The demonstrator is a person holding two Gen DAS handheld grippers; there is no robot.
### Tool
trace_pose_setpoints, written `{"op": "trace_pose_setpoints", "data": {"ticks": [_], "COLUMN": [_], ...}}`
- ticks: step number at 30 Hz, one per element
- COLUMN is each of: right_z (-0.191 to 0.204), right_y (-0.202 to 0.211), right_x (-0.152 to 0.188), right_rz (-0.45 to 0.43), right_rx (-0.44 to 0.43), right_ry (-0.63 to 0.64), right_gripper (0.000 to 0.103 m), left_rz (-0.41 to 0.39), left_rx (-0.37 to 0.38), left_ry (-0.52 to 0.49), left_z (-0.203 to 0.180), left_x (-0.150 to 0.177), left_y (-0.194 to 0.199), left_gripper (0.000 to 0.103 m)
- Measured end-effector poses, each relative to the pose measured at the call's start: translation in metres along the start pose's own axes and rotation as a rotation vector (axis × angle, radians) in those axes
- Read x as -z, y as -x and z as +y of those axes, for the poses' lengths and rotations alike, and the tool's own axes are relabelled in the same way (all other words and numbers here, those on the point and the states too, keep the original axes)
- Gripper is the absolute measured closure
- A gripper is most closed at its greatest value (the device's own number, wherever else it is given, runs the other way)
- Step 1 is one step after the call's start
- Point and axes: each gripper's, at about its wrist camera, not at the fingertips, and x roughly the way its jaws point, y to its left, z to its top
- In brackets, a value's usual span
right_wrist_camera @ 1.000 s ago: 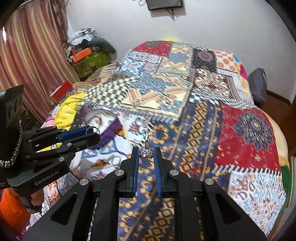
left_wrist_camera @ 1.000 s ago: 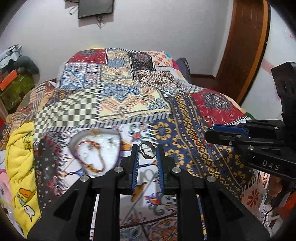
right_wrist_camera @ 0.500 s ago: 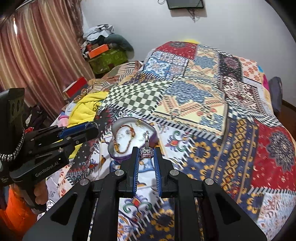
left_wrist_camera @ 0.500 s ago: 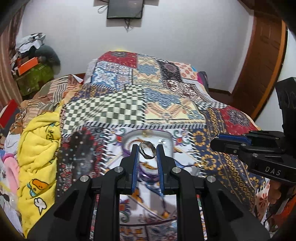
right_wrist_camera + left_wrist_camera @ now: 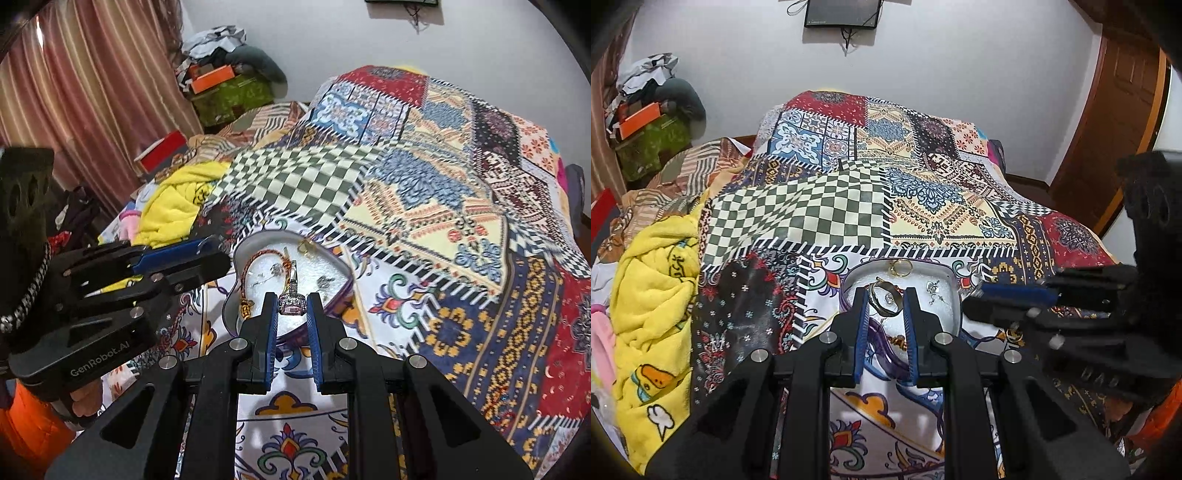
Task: Organize jewelry
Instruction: 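Carry both pieces over the heart tin and open both tools to drop them, then move both tools back to the quilt toward the last ring and red bracelet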
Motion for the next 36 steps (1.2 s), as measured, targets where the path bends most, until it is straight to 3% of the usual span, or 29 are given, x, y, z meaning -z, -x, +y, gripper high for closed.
{"op": "trace_pose_setpoints", "data": {"ticks": [14,30,34,36], "right_z": [0.001,0.002,0.002,0.001], "right_y": [-0.024,-0.020,-0.013,-0.005], "right_x": [-0.004,-0.003,-0.004,-0.004], "right_rz": [0.039,0.031,0.017,0.002], "right_rx": [-0.001,0.013,0.024,0.033], "right_ry": [0.035,0.068,0.067,0.064], "right_gripper": [0.089,0.089,0.081,0.080], "left_rz": [0.034,0.046,0.036,0.028], "left_rx": [0.012,0.017,0.015,0.009], "left_ry": [-0.010,-0.011,-0.011,-0.016], "left_z": [0.008,0.008,0.007,0.005], "left_x": [-0.007,-0.011,-0.013,-0.015], "left_y": [-0.025,-0.025,-0.018,-0.012], "left_gripper": [0.086,0.086,0.075,0.075]}}
